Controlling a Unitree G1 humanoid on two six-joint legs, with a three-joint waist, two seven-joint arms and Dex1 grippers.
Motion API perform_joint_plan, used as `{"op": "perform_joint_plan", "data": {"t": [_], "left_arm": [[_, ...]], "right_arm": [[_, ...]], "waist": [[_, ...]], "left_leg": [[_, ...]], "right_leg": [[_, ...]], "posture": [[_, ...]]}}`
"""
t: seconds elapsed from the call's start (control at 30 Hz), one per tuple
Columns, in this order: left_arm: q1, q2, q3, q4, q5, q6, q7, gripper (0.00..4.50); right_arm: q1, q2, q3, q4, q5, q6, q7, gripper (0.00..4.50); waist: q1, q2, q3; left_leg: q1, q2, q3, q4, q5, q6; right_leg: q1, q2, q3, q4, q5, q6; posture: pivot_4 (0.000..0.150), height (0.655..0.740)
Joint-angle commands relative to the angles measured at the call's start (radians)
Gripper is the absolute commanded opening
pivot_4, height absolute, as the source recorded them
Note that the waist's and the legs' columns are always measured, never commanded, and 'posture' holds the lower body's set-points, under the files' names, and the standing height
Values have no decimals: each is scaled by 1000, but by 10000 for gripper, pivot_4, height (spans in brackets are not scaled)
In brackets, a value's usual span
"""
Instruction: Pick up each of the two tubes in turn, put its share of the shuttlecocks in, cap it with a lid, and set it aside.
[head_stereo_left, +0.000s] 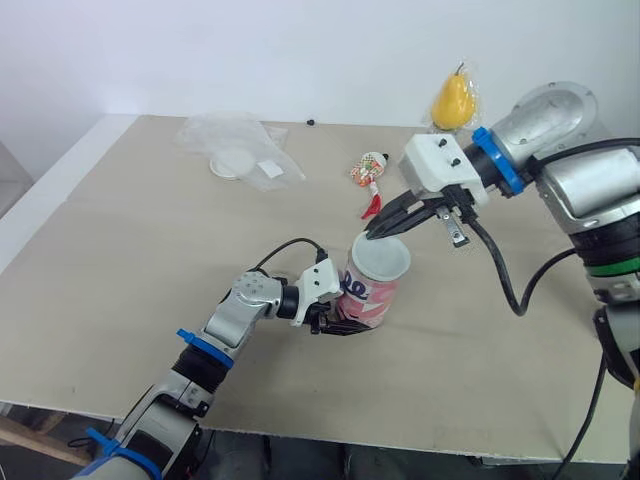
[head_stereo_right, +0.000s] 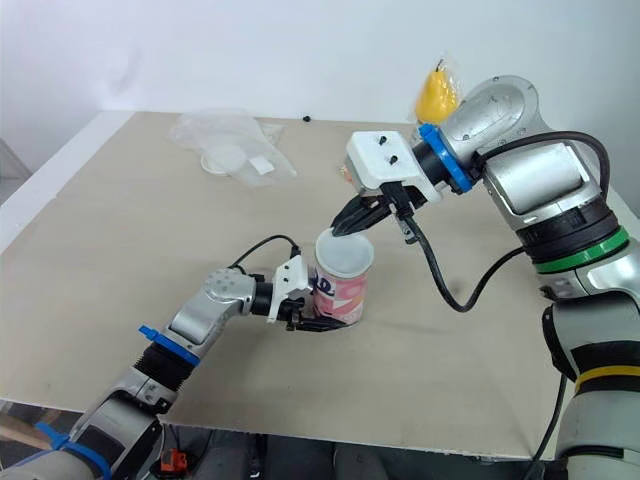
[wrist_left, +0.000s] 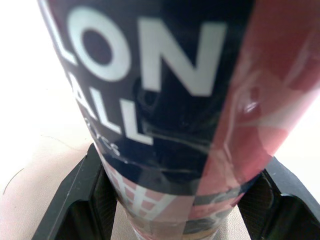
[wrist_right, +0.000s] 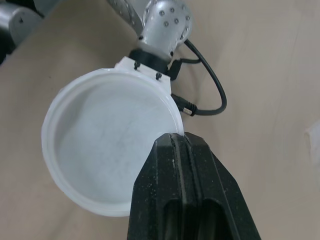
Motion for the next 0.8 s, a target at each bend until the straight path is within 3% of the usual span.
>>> {"op": "perform_joint_plan", "data": {"t": [0.03, 0.8], "left_arm": [[28, 9, -37, 13, 31, 33, 5, 28151], [31, 20, -32, 10, 31, 48, 19, 28151]], "right_arm": [[-50, 4, 23, 30, -17, -72, 37, 382], [-70, -14, 111, 48, -10, -146, 37, 382]], "waist": [[0, 0, 0], [0, 0, 0]], "left_leg": [[0, 0, 0, 0, 0, 0], [1, 0, 0, 0, 0, 0]], "right_leg": [[0, 0, 0, 0, 0, 0], [0, 0, 0, 0, -1, -2]], "posture": [[1500, 7400], [1500, 7400]]}}
